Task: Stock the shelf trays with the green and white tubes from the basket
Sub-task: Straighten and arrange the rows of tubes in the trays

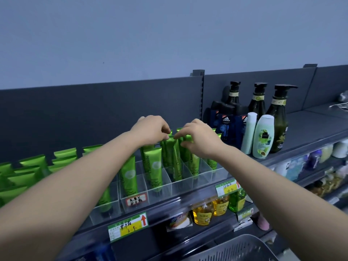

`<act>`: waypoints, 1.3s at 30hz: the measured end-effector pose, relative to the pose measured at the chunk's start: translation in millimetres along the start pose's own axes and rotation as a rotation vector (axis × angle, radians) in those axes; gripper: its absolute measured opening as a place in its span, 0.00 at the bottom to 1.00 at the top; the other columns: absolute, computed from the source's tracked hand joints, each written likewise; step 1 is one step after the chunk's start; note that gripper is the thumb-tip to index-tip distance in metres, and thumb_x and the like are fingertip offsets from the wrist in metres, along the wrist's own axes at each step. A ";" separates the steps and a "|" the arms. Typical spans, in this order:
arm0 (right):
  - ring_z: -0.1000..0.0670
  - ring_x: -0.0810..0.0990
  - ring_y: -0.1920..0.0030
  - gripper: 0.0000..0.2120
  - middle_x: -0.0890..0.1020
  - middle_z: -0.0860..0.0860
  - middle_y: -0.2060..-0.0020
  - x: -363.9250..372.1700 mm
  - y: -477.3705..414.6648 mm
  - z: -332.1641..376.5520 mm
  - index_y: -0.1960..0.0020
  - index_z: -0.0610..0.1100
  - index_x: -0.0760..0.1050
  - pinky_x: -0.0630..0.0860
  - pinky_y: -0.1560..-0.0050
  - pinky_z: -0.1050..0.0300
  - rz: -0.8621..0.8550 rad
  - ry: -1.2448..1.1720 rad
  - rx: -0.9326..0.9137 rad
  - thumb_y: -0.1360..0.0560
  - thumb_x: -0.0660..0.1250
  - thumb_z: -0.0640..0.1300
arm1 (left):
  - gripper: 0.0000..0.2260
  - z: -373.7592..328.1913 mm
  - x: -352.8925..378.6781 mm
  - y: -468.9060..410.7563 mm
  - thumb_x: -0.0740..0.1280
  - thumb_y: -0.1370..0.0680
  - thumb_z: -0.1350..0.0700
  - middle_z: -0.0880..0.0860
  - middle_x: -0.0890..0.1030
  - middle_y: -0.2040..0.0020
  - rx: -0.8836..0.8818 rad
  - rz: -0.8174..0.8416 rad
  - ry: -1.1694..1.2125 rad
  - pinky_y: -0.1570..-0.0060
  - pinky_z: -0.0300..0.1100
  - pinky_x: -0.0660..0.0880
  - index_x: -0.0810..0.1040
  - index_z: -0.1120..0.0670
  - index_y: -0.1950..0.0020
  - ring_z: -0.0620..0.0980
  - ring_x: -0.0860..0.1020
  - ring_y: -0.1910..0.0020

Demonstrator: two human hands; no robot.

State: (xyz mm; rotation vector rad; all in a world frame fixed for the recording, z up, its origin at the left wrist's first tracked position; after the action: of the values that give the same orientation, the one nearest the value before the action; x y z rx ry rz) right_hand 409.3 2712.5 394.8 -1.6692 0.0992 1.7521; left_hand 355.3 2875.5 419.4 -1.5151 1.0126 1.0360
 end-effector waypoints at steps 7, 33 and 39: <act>0.51 0.71 0.47 0.04 0.80 0.54 0.52 1.4 -4.8 0.8 0.53 0.51 0.83 0.70 0.51 0.55 -0.057 -0.004 -0.074 0.27 0.71 0.48 | 0.03 2.1 7.3 -5.8 0.70 0.26 0.52 0.47 0.84 0.57 -0.010 -0.008 -0.021 0.42 0.46 0.66 0.83 0.48 0.55 0.49 0.78 0.53; 0.52 0.73 0.51 0.04 0.84 0.53 0.60 3.5 -7.0 -2.7 0.54 0.48 0.84 0.74 0.52 0.54 -0.040 -0.158 -0.101 0.28 0.72 0.44 | 0.02 0.9 5.0 -5.5 0.73 0.28 0.53 0.46 0.83 0.61 -0.058 0.010 0.075 0.51 0.44 0.67 0.84 0.49 0.59 0.48 0.77 0.56; 0.53 0.71 0.52 0.04 0.84 0.53 0.60 8.3 -10.8 -2.2 0.54 0.49 0.84 0.74 0.52 0.53 -0.042 -0.190 -0.104 0.29 0.73 0.45 | 0.01 1.2 4.6 -4.9 0.72 0.27 0.54 0.46 0.83 0.61 -0.067 0.012 0.080 0.51 0.44 0.68 0.84 0.49 0.59 0.48 0.76 0.57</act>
State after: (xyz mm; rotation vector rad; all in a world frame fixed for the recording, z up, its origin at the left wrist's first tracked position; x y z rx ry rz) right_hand 417.5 2723.0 391.3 -1.5557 -0.1152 1.9020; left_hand 361.1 2876.9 416.1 -1.6176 1.0530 1.0338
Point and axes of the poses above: each hand's wrist, its own y-axis away from the middle knuckle, its own x-axis out of the palm, z = x × y, the point moved 1 cm from there along -y, towards the middle knuckle
